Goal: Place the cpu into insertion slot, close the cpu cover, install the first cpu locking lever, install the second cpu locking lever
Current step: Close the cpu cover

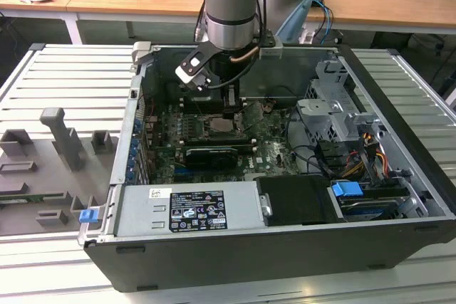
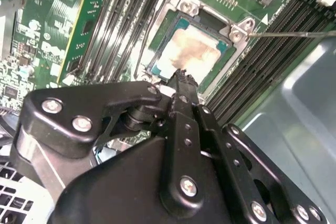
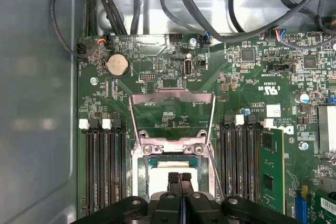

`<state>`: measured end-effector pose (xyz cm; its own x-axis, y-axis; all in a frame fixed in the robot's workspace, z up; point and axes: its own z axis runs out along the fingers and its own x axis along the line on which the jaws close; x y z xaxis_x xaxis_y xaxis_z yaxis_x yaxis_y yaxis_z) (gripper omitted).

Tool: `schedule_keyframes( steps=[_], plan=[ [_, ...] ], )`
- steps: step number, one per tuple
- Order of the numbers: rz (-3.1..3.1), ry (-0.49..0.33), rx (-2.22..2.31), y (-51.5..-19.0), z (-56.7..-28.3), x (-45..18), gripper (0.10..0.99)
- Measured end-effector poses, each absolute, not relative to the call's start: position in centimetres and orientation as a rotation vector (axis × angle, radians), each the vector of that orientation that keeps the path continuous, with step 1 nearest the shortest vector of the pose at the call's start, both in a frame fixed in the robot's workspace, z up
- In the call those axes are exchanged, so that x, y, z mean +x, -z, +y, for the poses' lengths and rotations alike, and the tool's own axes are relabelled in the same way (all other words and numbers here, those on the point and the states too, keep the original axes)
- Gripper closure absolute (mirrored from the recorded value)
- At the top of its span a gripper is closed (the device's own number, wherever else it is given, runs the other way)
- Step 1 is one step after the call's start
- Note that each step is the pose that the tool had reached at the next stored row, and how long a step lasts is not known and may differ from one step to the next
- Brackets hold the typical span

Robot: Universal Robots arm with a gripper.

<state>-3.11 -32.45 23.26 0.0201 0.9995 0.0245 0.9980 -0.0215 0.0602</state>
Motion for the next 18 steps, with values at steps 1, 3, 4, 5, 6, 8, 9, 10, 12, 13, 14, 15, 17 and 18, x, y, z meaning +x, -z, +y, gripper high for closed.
schedule_keyframes(
  steps=[1,3,4,5,6,8,9,10,12,13,14,15,17,18],
  plan=[
    [2.179,-0.093,2.225,-23.4,-32.4,-3.1,0.98],
    [2.179,-0.093,2.225,-23.8,-32.4,-3.1,0.98],
    [2.179,-0.094,2.225,-24.1,-32.4,-3.1,0.98],
    [2.179,-0.093,2.225,-24.2,-32.4,-2.9,0.98],
    [2.179,-0.093,2.225,-24.2,-32.4,-2.6,0.98],
    [2.179,-0.093,2.225,-24.2,-32.4,-2.1,0.98],
    [2.179,-0.093,2.225,-24.2,-32.4,-1.9,0.98],
    [2.179,-0.093,2.225,-24.2,-32.4,-1.8,0.98],
    [2.178,-0.09,2.224,-24.3,-32.4,-1.8,0.98],
    [2.178,-0.089,2.223,-24.4,-32.4,-1.8,0.98],
    [2.178,-0.089,2.223,-24.5,-32.4,-1.8,0.98],
    [2.178,-0.089,2.223,-24.7,-32.4,-1.8,0.98],
    [2.177,-0.089,2.223,-25.1,-32.4,-1.8,0.98],
    [2.177,-0.089,2.223,-25.1,-32.4,-1.7,0.98]
  ],
)
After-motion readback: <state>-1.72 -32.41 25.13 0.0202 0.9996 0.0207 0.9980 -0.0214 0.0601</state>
